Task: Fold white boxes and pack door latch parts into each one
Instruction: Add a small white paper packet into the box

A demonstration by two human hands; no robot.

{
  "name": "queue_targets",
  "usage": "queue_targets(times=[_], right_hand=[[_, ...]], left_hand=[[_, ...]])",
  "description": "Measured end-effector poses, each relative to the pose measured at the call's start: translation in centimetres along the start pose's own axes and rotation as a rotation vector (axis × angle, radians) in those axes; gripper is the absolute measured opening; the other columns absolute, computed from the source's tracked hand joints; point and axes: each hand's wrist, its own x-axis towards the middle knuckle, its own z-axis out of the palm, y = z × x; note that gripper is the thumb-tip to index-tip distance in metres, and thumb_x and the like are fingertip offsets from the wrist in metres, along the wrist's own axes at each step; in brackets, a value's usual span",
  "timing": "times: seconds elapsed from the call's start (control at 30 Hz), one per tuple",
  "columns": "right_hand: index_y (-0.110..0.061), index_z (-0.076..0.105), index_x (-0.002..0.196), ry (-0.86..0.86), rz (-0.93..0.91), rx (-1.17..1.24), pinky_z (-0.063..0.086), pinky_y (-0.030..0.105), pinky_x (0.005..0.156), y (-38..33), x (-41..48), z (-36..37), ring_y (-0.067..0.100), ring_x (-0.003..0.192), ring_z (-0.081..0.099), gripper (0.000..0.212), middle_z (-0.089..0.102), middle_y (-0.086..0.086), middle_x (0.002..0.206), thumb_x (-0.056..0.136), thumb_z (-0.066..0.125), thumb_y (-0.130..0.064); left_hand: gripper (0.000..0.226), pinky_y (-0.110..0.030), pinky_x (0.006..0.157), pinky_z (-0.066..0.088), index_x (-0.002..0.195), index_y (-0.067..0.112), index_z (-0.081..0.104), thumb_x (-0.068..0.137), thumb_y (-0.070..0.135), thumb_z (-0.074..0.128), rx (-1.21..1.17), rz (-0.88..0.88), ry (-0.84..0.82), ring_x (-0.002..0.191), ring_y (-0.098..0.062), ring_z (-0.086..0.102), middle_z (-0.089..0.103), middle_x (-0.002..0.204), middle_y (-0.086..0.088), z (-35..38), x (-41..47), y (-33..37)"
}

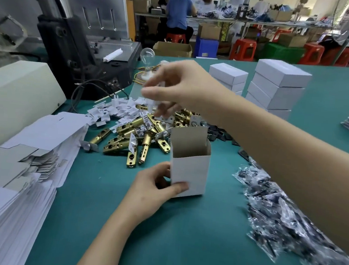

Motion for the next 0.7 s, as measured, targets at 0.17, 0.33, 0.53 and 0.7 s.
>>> queue_targets(times=[0.17, 0.33, 0.53, 0.7], right_hand=[[-0.007, 0.065, 0.13, -0.184, 0.08, 0.222, 0.062, 0.028, 0.077, 1.4, -4.1, -3.6, 0.025, 0.097, 0.077, 0.033, 0.079, 0.014, 0.102, 0.097, 0.068, -0.005], [-0.005, 0.073, 0.104, 0.038, -0.023, -0.221, 0.058, 0.022, 0.056, 1.4, -6.3, -4.6, 0.017, 0.068, 0.078, 0.009, 0.079, 0.007, 0.082, 0.096, 0.07, -0.007], [-0.022, 0.079, 0.094, 0.012, -0.183, -0.836, 0.053, 0.032, 0.065, 0.5, -7.8, -4.1, 0.006, 0.058, 0.061, 0.011, 0.063, -0.017, 0.065, 0.09, 0.077, -0.032], [-0.032, 0.073, 0.1, -0.052, -0.166, -1.23, 0.033, 0.03, 0.06, -0.2, -8.4, -2.4, 0.022, 0.081, 0.061, 0.014, 0.072, -0.008, 0.091, 0.094, 0.066, -0.042]], left_hand=[[0.035, -0.026, 0.066, 0.053, 0.112, 0.051, 0.074, 0.09, 0.026, 0.084, 0.018, 0.035, -0.001, 0.066, -0.011, 0.055, 0.078, 0.104, 0.009, 0.0, 0.3, -0.5], [0.036, -0.028, 0.068, 0.052, 0.116, 0.051, 0.073, 0.089, 0.03, 0.084, 0.06, 0.028, -0.022, 0.067, -0.013, 0.052, 0.078, 0.106, 0.009, 0.0, 0.1, -0.3], [0.039, -0.023, 0.066, 0.052, 0.12, 0.05, 0.072, 0.083, 0.041, 0.082, 0.091, 0.043, -0.016, 0.065, -0.01, 0.052, 0.078, 0.107, 0.011, -0.1, 0.1, -0.6], [0.039, -0.028, 0.068, 0.052, 0.12, 0.049, 0.073, 0.09, 0.026, 0.084, 0.106, 0.068, -0.011, 0.067, -0.012, 0.053, 0.078, 0.106, 0.01, -0.1, 0.0, -0.9]])
